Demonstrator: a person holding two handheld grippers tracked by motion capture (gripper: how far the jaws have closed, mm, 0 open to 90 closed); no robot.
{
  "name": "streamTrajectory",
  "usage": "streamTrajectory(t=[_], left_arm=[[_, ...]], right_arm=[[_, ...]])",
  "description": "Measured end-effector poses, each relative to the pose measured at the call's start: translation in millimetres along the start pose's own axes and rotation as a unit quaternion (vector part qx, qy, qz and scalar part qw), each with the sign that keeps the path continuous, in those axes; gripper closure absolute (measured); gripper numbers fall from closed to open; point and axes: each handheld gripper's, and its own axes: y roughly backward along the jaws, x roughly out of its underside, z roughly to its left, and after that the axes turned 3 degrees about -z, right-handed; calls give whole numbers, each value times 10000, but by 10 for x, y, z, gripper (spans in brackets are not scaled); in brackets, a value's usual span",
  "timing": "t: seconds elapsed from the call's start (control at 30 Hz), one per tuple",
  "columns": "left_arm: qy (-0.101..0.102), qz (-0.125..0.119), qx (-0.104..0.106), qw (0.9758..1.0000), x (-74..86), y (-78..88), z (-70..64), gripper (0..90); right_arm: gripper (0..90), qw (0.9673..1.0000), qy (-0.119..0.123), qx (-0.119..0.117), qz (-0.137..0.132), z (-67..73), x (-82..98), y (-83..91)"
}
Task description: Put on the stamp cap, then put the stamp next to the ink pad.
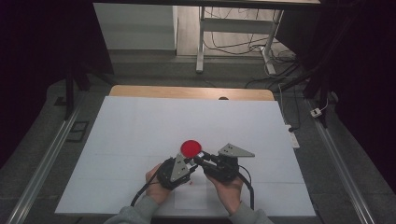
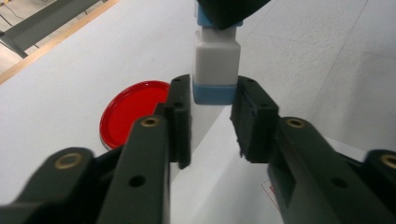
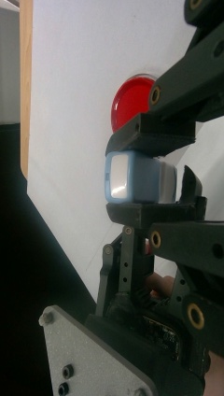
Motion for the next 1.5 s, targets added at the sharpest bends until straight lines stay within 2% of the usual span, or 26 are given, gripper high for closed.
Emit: streamTrajectory(t=[0.2, 0.33, 0.47, 0.8, 0.9, 1.2, 1.5], left_arm=[[203, 57, 128, 9997, 17, 7, 55, 553], [559, 102, 229, 9981, 27, 36, 119, 446], [703, 152, 366, 9967, 30, 97, 165, 393], [958, 139, 572, 9937, 79, 349, 286, 355], [1209, 115, 596, 9908, 130, 453, 348, 349], [1435, 124, 433, 9886, 278, 770, 490, 343], [1460, 211, 246, 9888, 430, 969, 580, 335]], right_arm=[[671, 10000, 9, 14, -6, -15, -6, 9], [671, 10000, 49, 32, 14, -36, -12, 20], [671, 9999, 91, 63, 28, -58, -17, 31], [671, 9997, 203, 103, 49, -88, -31, 50], [671, 9996, 269, 123, 49, -98, -35, 56], [671, 9986, 492, 144, 120, -103, -42, 63], [670, 9982, 553, 132, 182, -139, -47, 54]])
